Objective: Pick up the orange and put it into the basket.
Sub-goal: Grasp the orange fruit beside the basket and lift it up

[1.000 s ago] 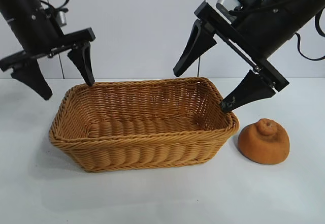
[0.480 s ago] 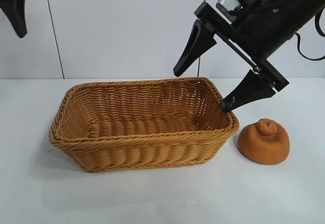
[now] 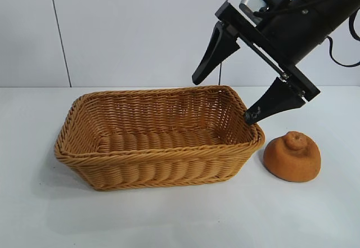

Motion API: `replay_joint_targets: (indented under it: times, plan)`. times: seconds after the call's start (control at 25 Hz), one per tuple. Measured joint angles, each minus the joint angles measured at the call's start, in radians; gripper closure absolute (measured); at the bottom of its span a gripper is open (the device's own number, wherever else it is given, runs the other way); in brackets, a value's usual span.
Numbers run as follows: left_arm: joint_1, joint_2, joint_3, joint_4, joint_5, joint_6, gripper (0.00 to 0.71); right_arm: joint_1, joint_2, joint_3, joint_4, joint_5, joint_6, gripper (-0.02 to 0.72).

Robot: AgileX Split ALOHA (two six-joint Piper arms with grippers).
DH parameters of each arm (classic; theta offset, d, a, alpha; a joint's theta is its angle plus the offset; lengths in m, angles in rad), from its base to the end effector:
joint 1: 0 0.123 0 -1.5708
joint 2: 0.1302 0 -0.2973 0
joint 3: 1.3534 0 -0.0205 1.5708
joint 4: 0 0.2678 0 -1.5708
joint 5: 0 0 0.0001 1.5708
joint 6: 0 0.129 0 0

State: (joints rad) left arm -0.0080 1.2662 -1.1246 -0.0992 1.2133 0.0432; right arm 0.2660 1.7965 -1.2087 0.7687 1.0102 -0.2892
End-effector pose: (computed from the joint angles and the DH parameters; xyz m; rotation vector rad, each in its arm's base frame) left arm 0.2553 -0.0140 0.2991 0.0434 2.8338 -0.1317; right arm 0.3377 0.1708 0.1893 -0.2201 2.9049 0.9950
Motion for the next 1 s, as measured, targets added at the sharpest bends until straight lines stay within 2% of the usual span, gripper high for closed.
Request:
replay_joint_targets:
  times: [0.24, 0.44, 0.68, 0.8, 0.92, 1.0]
  plan:
    - [0.0, -0.292, 0.249, 0.002, -0.007, 0.0, 0.119, 0.0, 0.0, 0.0, 0.0, 0.0, 0.0, 0.042]
    - [0.0, -0.574, 0.45, 0.003, -0.093, 0.0, 0.119, 0.0, 0.0, 0.0, 0.0, -0.004, 0.0, 0.042]
    - [0.0, -0.842, 0.593, 0.021, -0.134, 0.0, 0.119, 0.0, 0.0, 0.0, 0.0, -0.005, 0.0, 0.042]
    - [0.0, -0.932, 0.619, 0.025, -0.137, 0.0, 0.119, 0.0, 0.0, 0.0, -0.001, -0.006, -0.001, 0.042]
    - [0.0, -0.994, 0.62, 0.025, -0.145, 0.0, 0.119, 0.0, 0.0, -0.027, -0.043, -0.004, 0.001, 0.042]
    - [0.0, -1.035, 0.62, 0.026, -0.148, 0.0, 0.12, 0.0, 0.0, -0.073, -0.117, 0.002, 0.031, 0.042]
